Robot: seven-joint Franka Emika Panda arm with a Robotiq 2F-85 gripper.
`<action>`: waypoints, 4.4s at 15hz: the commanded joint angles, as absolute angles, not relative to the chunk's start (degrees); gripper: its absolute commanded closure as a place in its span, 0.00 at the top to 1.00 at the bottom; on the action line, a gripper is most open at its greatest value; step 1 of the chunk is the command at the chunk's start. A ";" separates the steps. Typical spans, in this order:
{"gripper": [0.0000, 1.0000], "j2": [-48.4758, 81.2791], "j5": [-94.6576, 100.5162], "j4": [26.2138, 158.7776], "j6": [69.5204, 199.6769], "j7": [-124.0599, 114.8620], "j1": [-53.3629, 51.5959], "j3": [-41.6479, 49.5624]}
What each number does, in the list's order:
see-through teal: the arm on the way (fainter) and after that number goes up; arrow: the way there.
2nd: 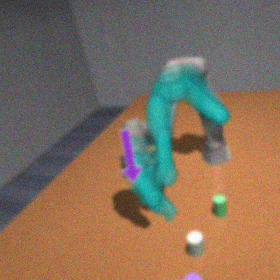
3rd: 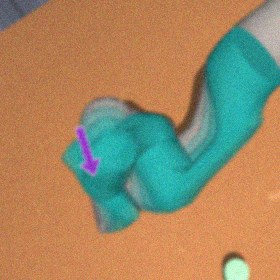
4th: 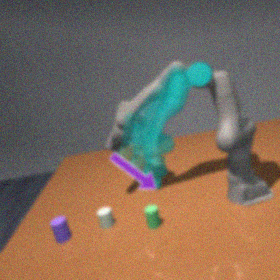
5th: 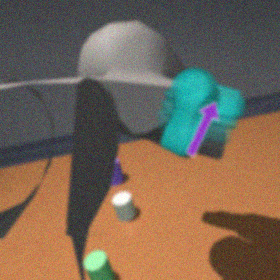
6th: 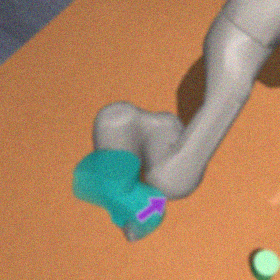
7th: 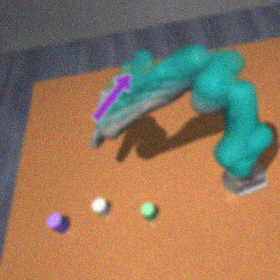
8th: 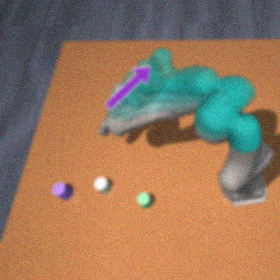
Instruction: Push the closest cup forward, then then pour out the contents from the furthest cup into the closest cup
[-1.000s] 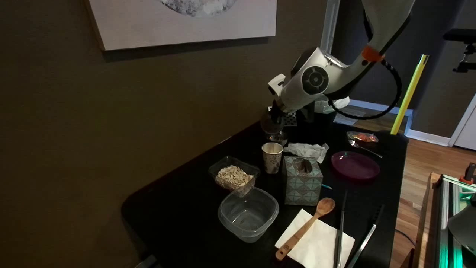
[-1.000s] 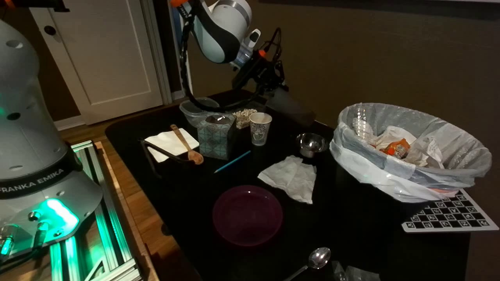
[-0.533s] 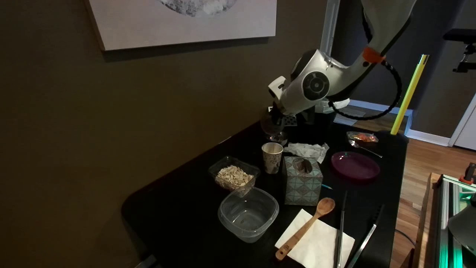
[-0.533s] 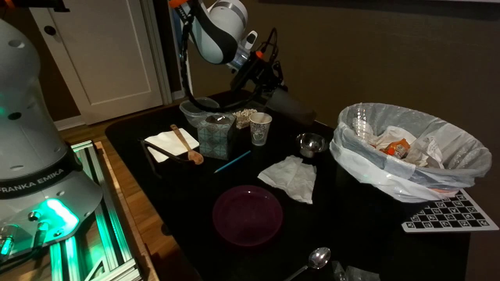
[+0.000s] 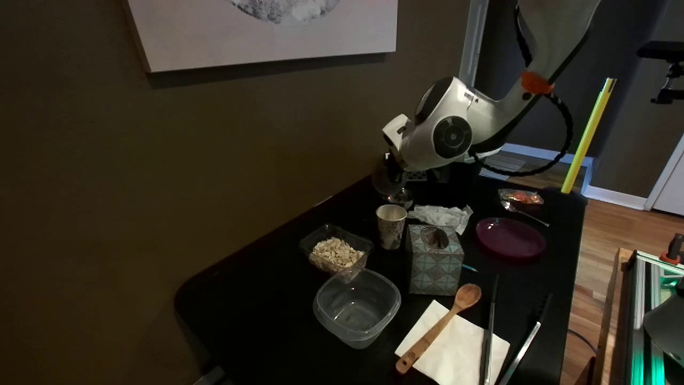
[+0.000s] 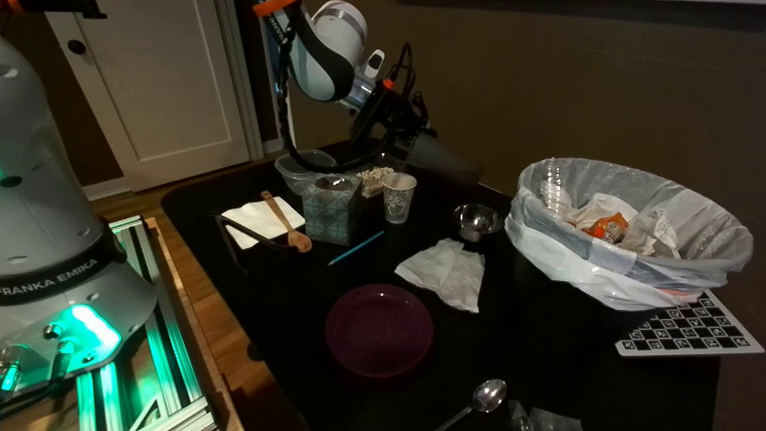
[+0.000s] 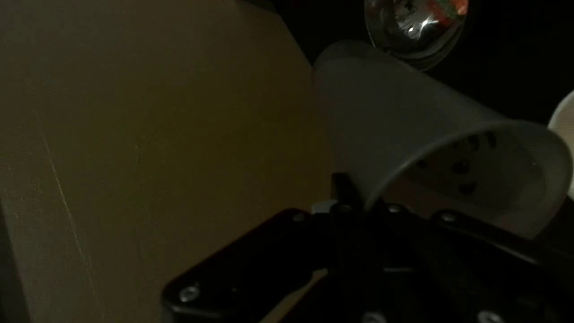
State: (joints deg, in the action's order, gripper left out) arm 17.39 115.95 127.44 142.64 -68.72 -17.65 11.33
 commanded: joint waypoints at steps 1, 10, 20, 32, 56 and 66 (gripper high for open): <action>0.01 15.66 118.99 129.75 137.51 -69.84 -10.39 2.44; 0.01 15.88 119.03 130.80 133.75 -69.70 -4.70 -4.22; 0.01 15.86 119.94 130.78 132.67 -69.73 -3.45 -5.37; 0.01 15.91 120.62 130.80 132.39 -69.47 -3.00 -5.71; 0.01 15.74 119.59 130.94 132.71 -68.70 -2.46 -5.71; 0.01 15.57 120.05 131.11 132.00 -68.67 -2.68 -5.77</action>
State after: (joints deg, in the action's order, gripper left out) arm 17.27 118.69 129.42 134.52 -68.60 -3.09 -4.84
